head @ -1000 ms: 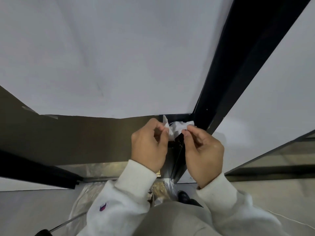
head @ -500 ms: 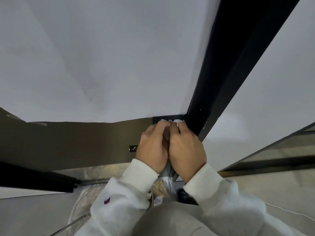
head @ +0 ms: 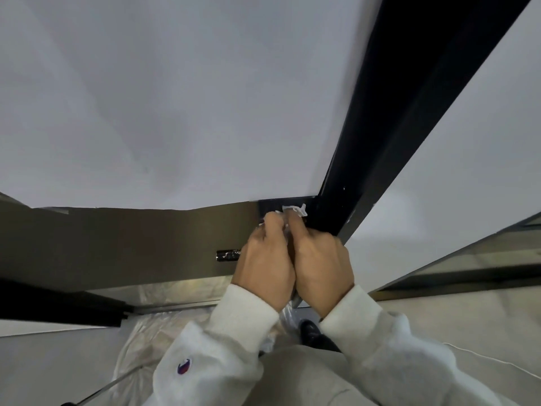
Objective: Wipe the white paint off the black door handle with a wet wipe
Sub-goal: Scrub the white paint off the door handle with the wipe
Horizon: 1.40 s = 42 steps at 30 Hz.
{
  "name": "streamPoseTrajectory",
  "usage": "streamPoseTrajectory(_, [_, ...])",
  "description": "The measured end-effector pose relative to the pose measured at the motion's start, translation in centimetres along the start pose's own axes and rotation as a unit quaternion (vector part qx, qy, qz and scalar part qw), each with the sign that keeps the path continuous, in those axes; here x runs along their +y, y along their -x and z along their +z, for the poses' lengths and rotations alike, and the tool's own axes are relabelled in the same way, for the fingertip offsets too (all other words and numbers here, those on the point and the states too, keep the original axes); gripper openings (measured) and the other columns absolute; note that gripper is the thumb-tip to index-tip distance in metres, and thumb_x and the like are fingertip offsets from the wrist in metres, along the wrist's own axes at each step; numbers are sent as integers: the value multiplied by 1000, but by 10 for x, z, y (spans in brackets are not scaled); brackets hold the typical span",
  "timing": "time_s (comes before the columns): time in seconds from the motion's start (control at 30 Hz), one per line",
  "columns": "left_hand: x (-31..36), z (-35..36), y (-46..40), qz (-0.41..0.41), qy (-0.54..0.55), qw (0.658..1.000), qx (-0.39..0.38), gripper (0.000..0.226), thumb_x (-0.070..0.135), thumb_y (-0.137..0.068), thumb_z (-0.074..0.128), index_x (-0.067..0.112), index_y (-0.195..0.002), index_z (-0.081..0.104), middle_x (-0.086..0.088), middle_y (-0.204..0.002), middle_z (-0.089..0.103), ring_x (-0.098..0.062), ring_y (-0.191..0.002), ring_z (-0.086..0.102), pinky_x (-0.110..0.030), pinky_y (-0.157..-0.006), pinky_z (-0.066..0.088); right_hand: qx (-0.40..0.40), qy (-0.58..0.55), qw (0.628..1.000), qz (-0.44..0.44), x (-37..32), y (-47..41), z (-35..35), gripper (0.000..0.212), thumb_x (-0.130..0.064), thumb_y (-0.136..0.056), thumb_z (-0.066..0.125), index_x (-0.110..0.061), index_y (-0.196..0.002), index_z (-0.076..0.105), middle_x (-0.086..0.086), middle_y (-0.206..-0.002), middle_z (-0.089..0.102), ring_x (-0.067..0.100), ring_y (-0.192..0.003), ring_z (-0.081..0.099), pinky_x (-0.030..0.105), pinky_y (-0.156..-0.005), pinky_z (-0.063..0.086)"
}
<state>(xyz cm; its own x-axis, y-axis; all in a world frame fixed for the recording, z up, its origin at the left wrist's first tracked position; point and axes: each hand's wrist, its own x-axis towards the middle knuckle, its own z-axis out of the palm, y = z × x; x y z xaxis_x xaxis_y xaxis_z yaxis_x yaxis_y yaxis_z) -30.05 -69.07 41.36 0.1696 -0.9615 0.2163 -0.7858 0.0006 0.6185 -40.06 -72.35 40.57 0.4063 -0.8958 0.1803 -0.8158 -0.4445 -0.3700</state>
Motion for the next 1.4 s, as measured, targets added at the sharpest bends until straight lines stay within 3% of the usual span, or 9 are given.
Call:
streamPoseTrajectory(0.17, [10,1,-1,39,-6,999,32,18,9,-83,41,5,-98,52,-13,-86,67,-30,-76,63,-22,-65,39,13,-15,999,31,5,5,1,50,-29,-96,55,-19,-142,37,4,-76,69,34,-65,68,43,-57,59])
streamPoseTrajectory(0.4, [10,9,-6,67,-66,996,-6,24,7,-80,40,11,-102,48,-8,-89,69,-31,-107,56,-44,-77,52,5,-110,991,80,17,5,15,42,-35,-95,53,-24,-133,40,4,-80,68,30,-67,67,44,-63,60])
streamPoseTrajectory(0.53, [11,12,-4,78,-87,993,-9,29,7,-87,41,4,-114,51,-15,-105,69,-31,-122,52,-36,-95,50,5,-122,990,69,20,4,14,40,-30,-96,50,-22,-134,42,7,-80,69,33,-68,67,45,-64,59])
streamPoseTrajectory(0.67, [6,6,4,-2,-14,1000,24,18,2,-85,48,7,-102,48,-13,-86,63,-24,-66,50,-24,-58,30,7,-64,998,1,13,3,10,53,-36,-95,52,-33,-142,29,4,-74,68,34,-64,67,44,-59,59])
streamPoseTrajectory(0.83, [8,5,2,5,-7,999,35,13,1,-82,43,7,-93,47,-9,-80,59,-22,-63,46,-31,-54,36,6,-59,998,-8,17,3,11,58,-36,-94,53,-38,-145,25,2,-74,68,32,-64,67,44,-60,60])
streamPoseTrajectory(0.97, [14,13,-4,50,-49,998,-3,42,12,-82,31,5,-116,55,-10,-99,70,-31,-117,53,-41,-86,51,20,-115,992,43,24,12,13,59,-35,-94,57,-31,-146,28,5,-78,70,32,-65,67,43,-61,59])
streamPoseTrajectory(1.13, [20,24,-1,56,-109,992,-33,42,5,-84,36,-2,-123,50,-20,-116,68,-39,-131,47,-39,-114,36,-5,-139,989,53,35,18,17,63,-38,-94,61,-32,-148,29,1,-75,68,23,-61,65,40,-62,61])
streamPoseTrajectory(1.3, [14,17,5,-10,-75,997,-1,33,18,-79,27,1,-98,49,-31,-129,55,-48,-94,62,-46,-75,54,-28,-171,980,101,30,19,21,72,-36,-99,55,-39,-155,10,2,-80,62,21,-69,63,38,-72,58])
streamPoseTrajectory(1.4, [14,14,3,-9,-94,995,0,32,22,-73,24,4,-89,46,-25,-102,60,-43,-74,56,-44,-64,48,-8,-267,958,105,29,21,20,60,-26,-102,54,-33,-156,27,-10,-79,65,2,-66,61,9,-74,50])
